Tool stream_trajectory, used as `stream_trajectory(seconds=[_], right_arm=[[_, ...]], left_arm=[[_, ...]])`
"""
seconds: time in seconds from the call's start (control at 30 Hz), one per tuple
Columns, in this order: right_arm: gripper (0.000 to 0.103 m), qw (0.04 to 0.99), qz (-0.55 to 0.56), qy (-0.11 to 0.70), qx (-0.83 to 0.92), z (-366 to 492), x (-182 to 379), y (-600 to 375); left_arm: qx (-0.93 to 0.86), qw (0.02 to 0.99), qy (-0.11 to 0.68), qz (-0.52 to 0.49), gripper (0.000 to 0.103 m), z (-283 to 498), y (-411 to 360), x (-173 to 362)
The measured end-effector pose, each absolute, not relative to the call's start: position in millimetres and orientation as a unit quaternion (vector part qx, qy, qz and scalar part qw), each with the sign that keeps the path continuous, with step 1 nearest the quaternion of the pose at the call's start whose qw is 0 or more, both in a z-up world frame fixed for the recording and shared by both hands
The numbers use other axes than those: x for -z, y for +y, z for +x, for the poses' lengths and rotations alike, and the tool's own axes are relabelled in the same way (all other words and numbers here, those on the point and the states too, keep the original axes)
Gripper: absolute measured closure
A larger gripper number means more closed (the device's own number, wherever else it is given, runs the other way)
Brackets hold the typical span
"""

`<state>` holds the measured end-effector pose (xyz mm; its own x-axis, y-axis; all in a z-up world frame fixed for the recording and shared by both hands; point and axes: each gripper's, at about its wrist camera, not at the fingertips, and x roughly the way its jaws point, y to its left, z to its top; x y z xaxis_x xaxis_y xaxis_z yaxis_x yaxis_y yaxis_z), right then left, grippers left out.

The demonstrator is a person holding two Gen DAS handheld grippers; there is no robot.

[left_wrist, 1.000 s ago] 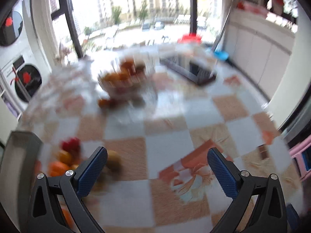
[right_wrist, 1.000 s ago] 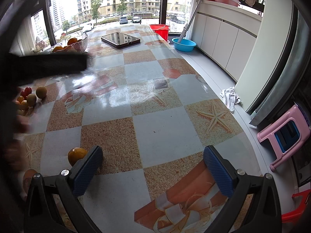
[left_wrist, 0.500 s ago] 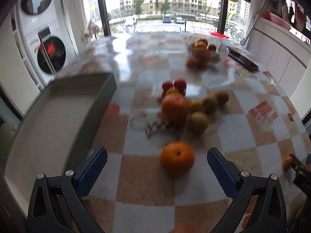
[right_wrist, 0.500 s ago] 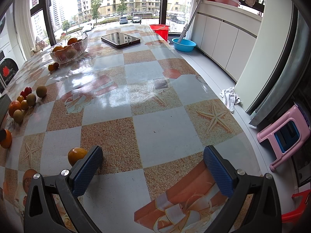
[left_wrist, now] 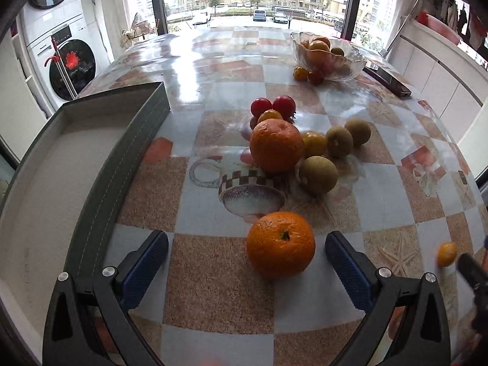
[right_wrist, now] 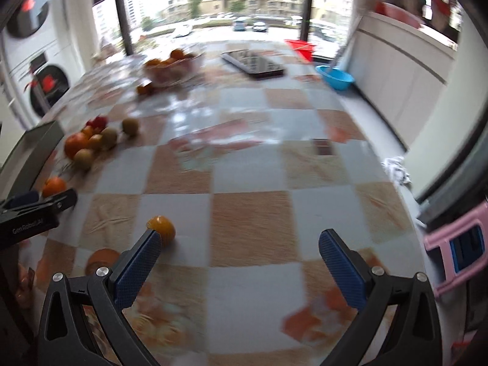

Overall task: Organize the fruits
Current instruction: 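Grasp a large orange with the left tool while the right tool grasps a small orange, then carry both oranges over the white tray and open both tools to drop them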

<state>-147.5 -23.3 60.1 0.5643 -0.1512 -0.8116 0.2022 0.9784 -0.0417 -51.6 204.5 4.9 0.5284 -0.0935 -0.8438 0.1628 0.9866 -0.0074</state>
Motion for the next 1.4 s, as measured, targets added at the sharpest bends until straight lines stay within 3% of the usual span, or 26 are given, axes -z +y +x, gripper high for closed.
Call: stream_trajectory(seconds=[0.2,0.27,0.3,0.37,0.43,0.47,0.5,0.7,0.97,1.4], right_arm=[[0.002,0.883,0.025,0.466,0.046,-124.7,-50.6,2.7],[0.006,0.883,0.013,0.468,0.024,-118.2,-46.7,16.3],[0.013,0.883,0.008,0.469,0.015,-117.2,-45.9,21.5],[0.026,0.884,-0.014,0.468,0.012,-113.3,-43.5,32.4],[0.059,0.887,-0.017,0.462,0.0,-115.1,-46.7,40.7],[0.068,0.887,-0.018,0.462,0.003,-115.1,-48.1,42.4],[0.079,0.886,-0.015,0.463,0.003,-115.5,-49.1,42.7],[0.079,0.879,0.057,0.474,-0.002,-127.6,-57.5,20.2],[0.079,0.872,0.094,0.48,-0.018,-122.3,-76.2,22.5],[0.079,0.862,0.05,0.485,-0.136,-74.2,-109.0,157.0]], left_arm=[[0.067,0.866,0.492,0.055,0.0,-43.0,198.4,-9.3],[0.068,0.872,0.481,0.062,0.012,-46.3,196.0,-11.3],[0.071,0.872,0.48,0.064,0.02,-47.6,194.7,-11.7],[0.075,0.871,0.481,0.061,0.023,-47.9,193.7,-12.4],[0.085,0.87,0.482,0.048,0.045,-49.1,196.1,-13.7],[0.091,0.87,0.483,0.042,0.051,-49.7,197.0,-14.4],[0.094,0.87,0.482,0.043,0.066,-50.6,196.6,-15.3],[0.118,0.863,0.49,0.02,0.066,-59.4,209.8,-22.2],[0.109,0.889,0.444,-0.015,0.065,-73.9,254.1,-65.4],[-0.026,0.897,0.439,-0.044,0.065,-64.1,395.5,-69.8]])
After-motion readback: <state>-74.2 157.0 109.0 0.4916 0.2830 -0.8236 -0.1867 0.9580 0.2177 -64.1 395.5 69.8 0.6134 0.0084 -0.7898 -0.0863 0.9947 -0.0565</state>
